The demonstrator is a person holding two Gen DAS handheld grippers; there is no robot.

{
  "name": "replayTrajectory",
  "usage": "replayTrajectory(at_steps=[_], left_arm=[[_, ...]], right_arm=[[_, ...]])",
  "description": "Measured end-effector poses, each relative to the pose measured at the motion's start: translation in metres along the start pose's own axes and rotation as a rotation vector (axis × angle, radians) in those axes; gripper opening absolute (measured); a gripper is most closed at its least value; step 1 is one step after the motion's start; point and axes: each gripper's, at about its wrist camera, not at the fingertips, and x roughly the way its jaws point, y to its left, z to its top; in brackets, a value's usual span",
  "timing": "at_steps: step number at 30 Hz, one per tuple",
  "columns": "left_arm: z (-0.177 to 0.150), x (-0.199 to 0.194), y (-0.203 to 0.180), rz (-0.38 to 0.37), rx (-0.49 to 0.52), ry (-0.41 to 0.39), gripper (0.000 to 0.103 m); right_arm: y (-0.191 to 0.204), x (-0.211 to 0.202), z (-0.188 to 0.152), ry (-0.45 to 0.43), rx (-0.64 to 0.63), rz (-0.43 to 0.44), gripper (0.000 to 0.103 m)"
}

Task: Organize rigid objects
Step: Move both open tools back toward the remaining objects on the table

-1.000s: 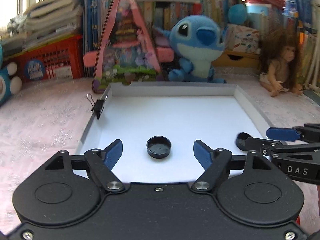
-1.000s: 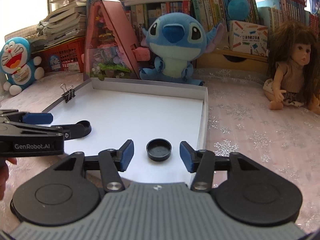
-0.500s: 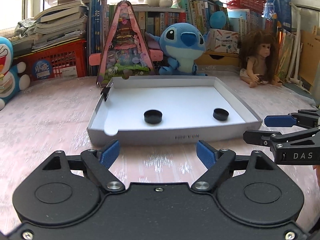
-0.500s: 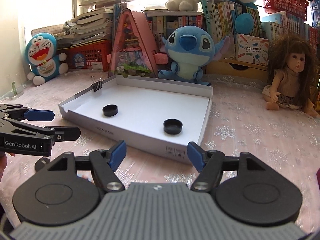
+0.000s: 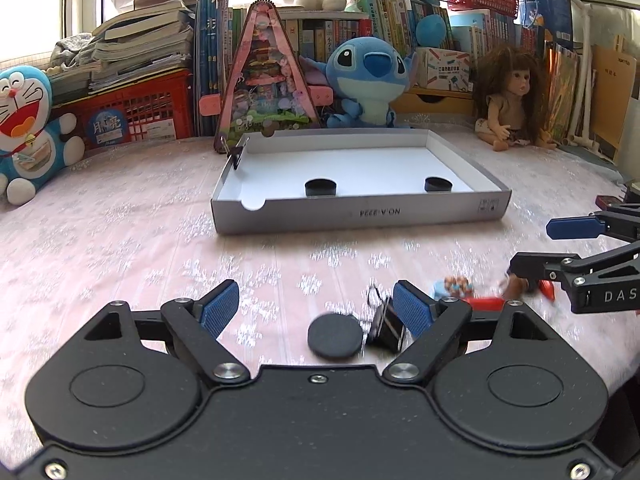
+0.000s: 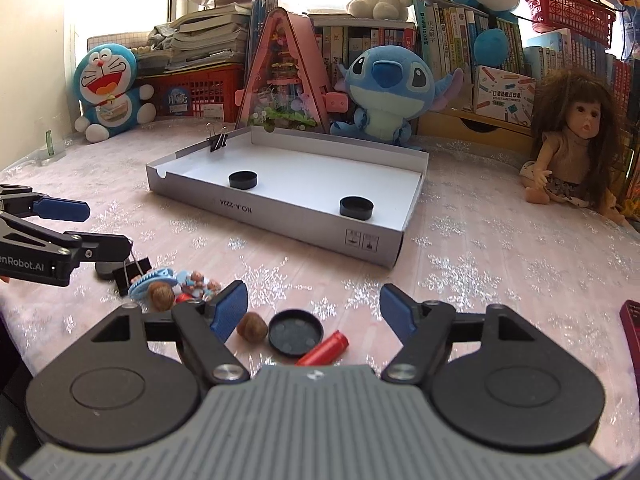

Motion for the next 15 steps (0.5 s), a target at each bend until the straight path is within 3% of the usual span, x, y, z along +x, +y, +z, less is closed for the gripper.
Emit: replayTrajectory(at_steps=[8, 15], left_arm=[[-0.015, -0.012, 0.001, -0.007, 0.047, 0.015, 0.082], [-0.021, -0.009, -0.001, -0.023, 0.040, 0.029, 0.071]], right_arm=[[0.002, -0.010, -0.010, 0.008, -0.038, -0.004, 0.083], [0.000, -0.008, -0.017, 0.030, -0.030, -0.013, 0.083]])
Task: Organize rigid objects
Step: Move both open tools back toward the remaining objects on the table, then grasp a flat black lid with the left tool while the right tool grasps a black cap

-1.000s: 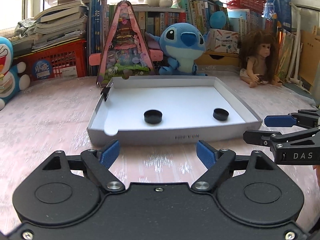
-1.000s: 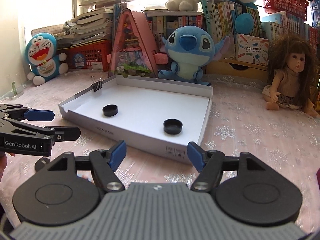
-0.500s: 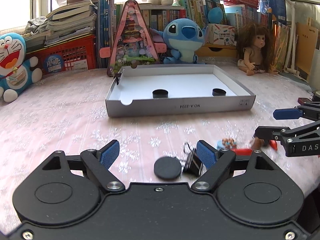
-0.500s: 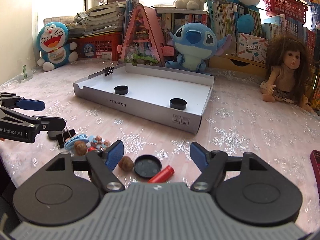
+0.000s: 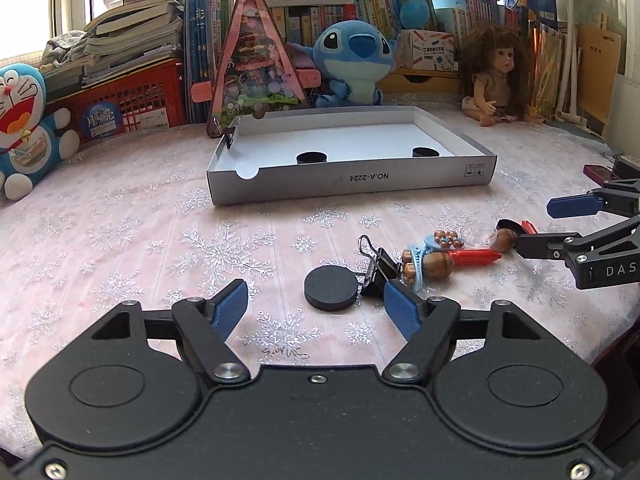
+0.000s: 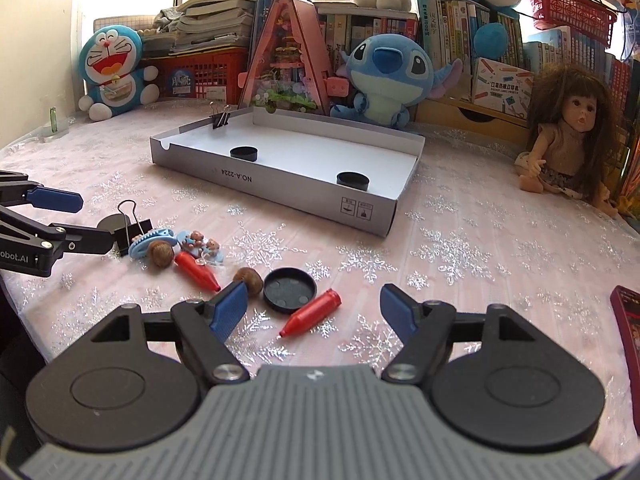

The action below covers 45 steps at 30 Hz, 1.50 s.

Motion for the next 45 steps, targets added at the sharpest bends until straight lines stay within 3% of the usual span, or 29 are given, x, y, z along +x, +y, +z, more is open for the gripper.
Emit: replayTrajectory(at_steps=[8, 21, 31, 35, 37, 45], left_arm=[[-0.001, 0.006, 0.001, 0.004, 0.000, 0.007, 0.055], [0.001, 0.016, 0.006, 0.036, -0.017, 0.002, 0.050], [0.002, 0.022, 0.003, 0.034, -0.028, -0.008, 0.046], [0.002, 0.022, 0.001, 0.012, -0.028, -0.014, 0.030], [0.002, 0.021, -0.001, 0.016, -0.021, -0.016, 0.030], [0.005, 0.021, -0.005, 0.020, -0.008, -0.023, 0.029]], right_arm=[[0.003, 0.005, 0.001, -0.001, -0.011, 0.006, 0.083], [0.012, 0.016, 0.009, -0.001, -0.087, -0.029, 0.083], [0.010, 0.022, 0.010, 0.017, -0.074, -0.023, 0.060], [0.011, 0.022, 0.010, 0.021, -0.074, -0.008, 0.047], [0.011, 0.023, 0.011, 0.026, -0.068, 0.009, 0.040], [0.009, 0.020, 0.015, 0.019, -0.045, 0.011, 0.038]])
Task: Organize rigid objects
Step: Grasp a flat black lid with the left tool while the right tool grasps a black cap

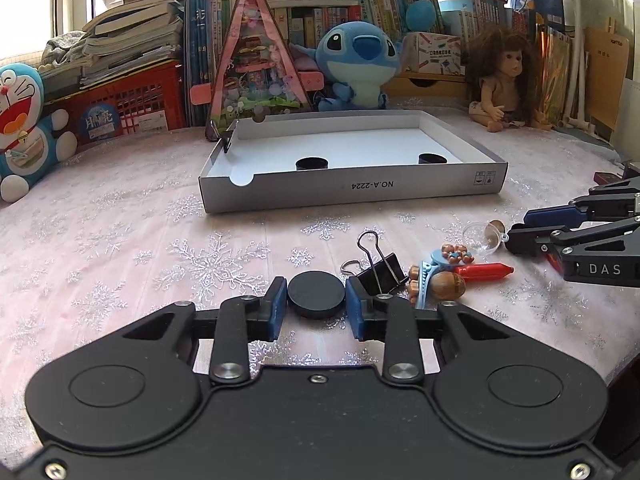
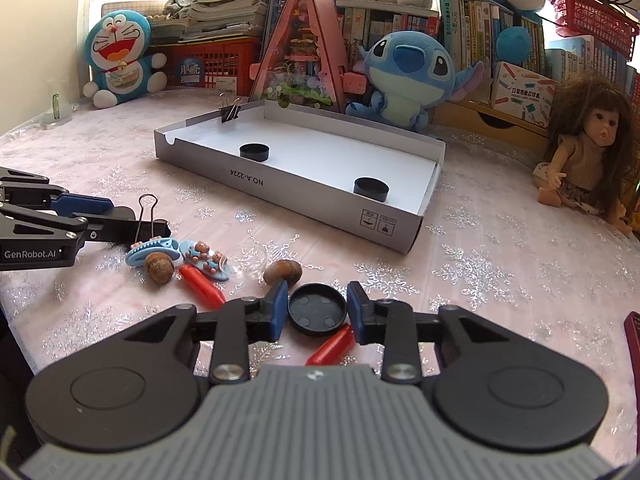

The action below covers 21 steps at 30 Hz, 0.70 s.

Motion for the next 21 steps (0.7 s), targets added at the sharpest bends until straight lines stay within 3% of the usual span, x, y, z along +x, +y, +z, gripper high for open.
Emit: replayTrajectory(at_steps=[21], left_arm=[[0.053, 0.010, 0.019, 0.025, -0.047, -0.053, 0.029]], right_arm=[[-0.025, -0.006, 0.032, -0.060, 0.090, -0.070, 0.038]])
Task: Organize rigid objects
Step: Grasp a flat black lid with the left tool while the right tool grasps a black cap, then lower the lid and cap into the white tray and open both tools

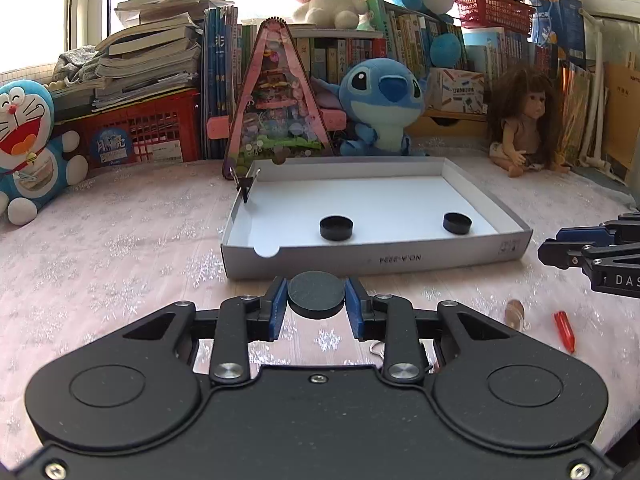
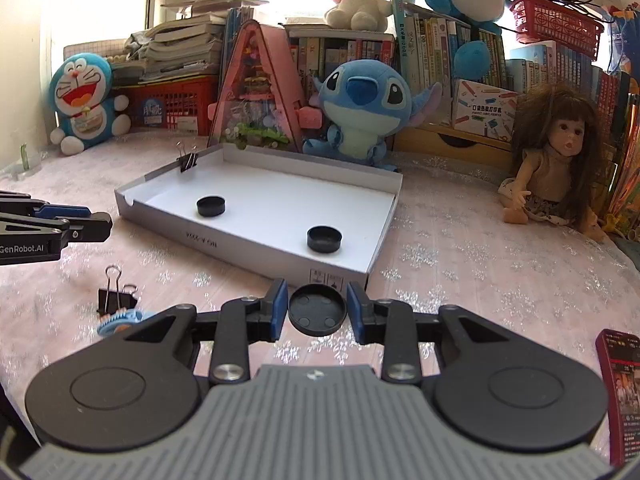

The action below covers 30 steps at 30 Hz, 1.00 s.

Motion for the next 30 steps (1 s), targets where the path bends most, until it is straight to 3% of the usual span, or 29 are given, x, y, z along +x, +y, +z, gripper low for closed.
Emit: replayTrajectory(at_steps=[21, 25, 30], left_arm=[[0.051, 0.064, 0.016, 0.042, -0.082, -0.040, 0.029], [0.054, 0.083, 0.018, 0.054, -0.083, -0.031, 0.029], [0.055, 0.101, 0.014, 0.045, -0.076, -0.025, 0.029]], right_arm=[[-0.008, 0.051, 0.053, -0.015, 0.139, 0.072, 0.038], [-0.010, 0.069, 0.054, -0.007, 0.213, 0.101, 0.038], [-0.002, 0.089, 0.047, -0.016, 0.212, 0.113, 0.038]])
